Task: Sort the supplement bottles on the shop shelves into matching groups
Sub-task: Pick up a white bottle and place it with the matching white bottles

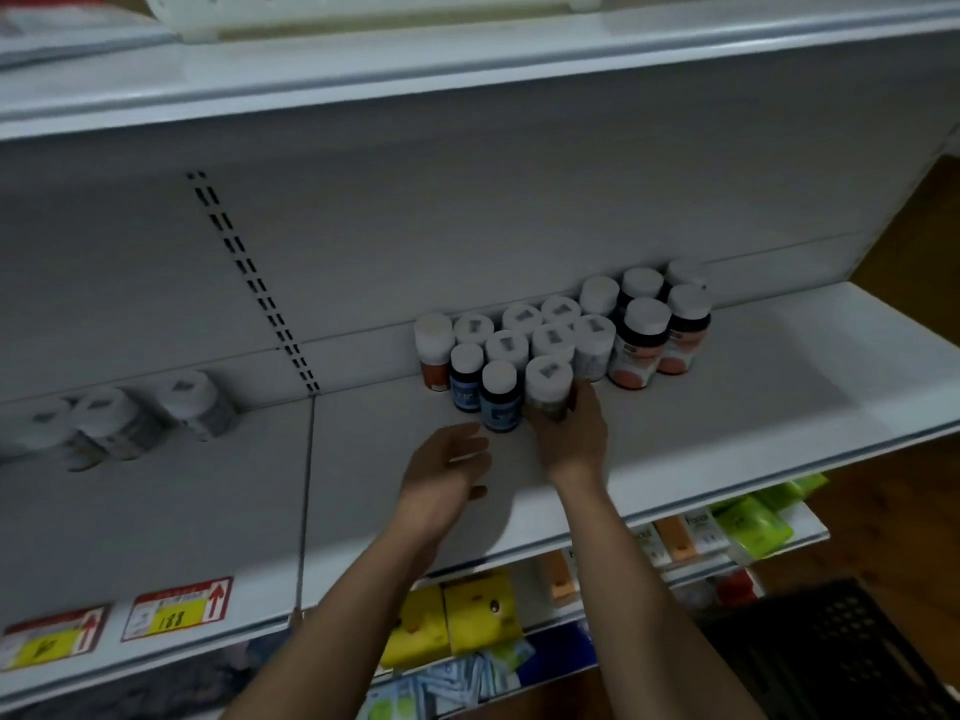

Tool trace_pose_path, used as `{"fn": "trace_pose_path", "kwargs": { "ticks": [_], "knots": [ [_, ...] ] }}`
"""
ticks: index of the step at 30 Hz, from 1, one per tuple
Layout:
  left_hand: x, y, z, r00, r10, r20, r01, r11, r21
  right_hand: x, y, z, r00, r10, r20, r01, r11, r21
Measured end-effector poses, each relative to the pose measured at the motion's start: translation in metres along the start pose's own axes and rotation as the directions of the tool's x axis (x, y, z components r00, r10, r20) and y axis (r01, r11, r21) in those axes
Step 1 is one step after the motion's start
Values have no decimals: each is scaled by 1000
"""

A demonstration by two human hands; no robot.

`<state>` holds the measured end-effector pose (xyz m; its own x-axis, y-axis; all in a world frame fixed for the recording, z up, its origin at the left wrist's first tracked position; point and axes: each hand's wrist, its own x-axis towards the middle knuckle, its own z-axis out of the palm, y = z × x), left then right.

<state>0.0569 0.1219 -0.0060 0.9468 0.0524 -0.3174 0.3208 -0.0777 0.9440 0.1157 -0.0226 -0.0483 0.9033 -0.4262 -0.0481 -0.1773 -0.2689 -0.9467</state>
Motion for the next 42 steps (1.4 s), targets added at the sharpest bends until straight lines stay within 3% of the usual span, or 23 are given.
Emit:
{"fn": "trace_pose_path", "kwargs": {
  "ticks": [5,12,15,26,31,35,42],
  "knots": [
    [-23,-2,-1,999,48,-5,-47,999,10,-41,2,-27,998,48,-40,-36,966,257],
    [-86,2,-16,975,99,198,-102,995,5,-143,-21,-66,958,17,286,-166,845,508],
    [-125,1,-36,956,135,260,-132,991,-29,-195,-41,-68,940,-7,341,-209,780,590],
    [-265,-40,-132,940,322,110,-260,888,-379,-366,-89,-58,888,-180,423,-51,875,481],
    [-303,-60,-152,945,299,133,-196,843,-501,-418,-93,-59,887,-198,418,-3,901,434],
    [-322,-61,-159,935,311,171,-199,858,-474,-433,-95,-62,875,-190,445,-52,877,477],
    [-342,-35,-142,927,374,-24,-368,896,-248,-425,-97,-75,775,-225,591,-236,764,601]
  ]
}}
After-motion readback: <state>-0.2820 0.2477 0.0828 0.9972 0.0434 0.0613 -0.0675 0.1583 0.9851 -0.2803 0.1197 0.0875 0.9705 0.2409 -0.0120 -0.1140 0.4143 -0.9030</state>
